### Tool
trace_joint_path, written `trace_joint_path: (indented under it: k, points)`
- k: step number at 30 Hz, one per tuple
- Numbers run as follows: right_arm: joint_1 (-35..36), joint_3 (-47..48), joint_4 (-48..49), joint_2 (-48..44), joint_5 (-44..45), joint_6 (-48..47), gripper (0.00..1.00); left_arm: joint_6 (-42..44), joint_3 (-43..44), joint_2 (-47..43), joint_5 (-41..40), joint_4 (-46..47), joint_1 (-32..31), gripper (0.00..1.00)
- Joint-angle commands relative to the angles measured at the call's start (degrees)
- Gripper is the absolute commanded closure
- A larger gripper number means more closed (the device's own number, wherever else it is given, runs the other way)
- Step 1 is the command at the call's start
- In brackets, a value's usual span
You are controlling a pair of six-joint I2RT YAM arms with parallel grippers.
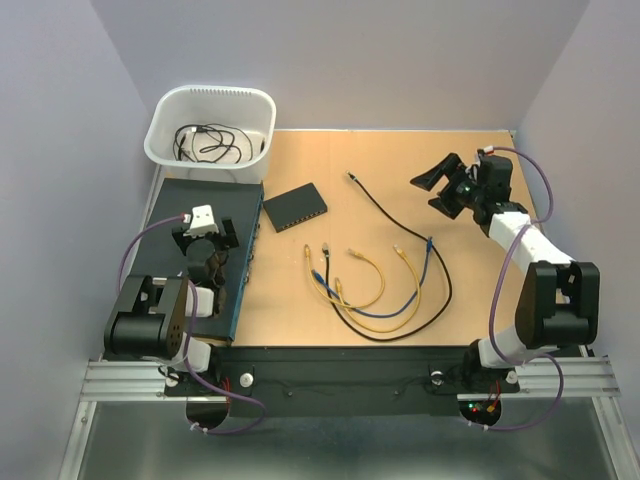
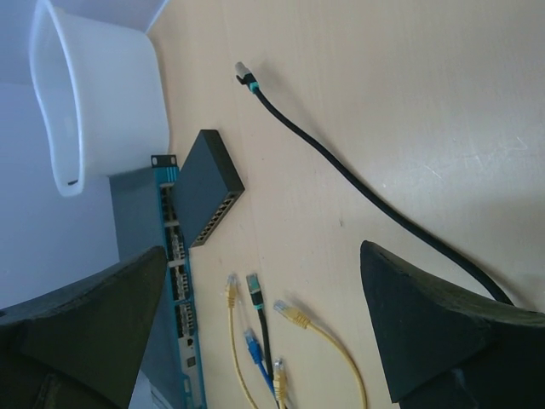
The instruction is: Insert the plug into the switch port
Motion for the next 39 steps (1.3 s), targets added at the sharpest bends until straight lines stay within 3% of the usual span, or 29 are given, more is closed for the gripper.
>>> trace_joint_path:
  k: [1, 4, 10, 14, 20, 25, 33, 39]
  points:
    - [-0.44, -1.79, 4.44, -2.26, -0.91, 0.82, 0.0, -1.25, 1.92, -5.16, -2.3, 11.37, 0.36, 0.01]
    - [-0.44, -2.32, 4.62, -2.7, -1.69, 0.56, 0.0, -1.86, 1.66, -7.97, -3.77, 9.27, 0.36, 0.01]
    - [-0.35, -6.09, 5.06, -6.73, 0.76, -1.54, 0.0, -7.04, 5.24, -16.58, -10.19, -4.69, 0.45, 0.01]
    - [0.09, -8.73, 4.97, -10.6, 0.67, -4.71, 0.0, -10.56, 13.32, -21.6, -10.99, -27.34, 0.45, 0.01]
    - [5.44, -9.97, 4.79, -11.93, 2.52, -9.02, 0.0, -15.39, 32.05, -17.74, -9.94, -61.46, 0.45, 0.01]
    - [11.15, -9.44, 3.22, -12.63, 4.71, -13.33, 0.0, -18.19, 38.38, -18.17, -5.02, -72.1, 0.45, 0.01]
    - [14.15, -9.53, -0.82, -15.44, 6.03, -15.6, 0.0, -20.92, 47.43, -14.76, -1.24, -86.61, 0.71, 0.01]
    - [16.79, -3.66, -6.28, -12.72, 8.23, -19.4, 0.0, -22.69, 51.49, -12.03, 6.06, -91.9, 1.32, 0.01]
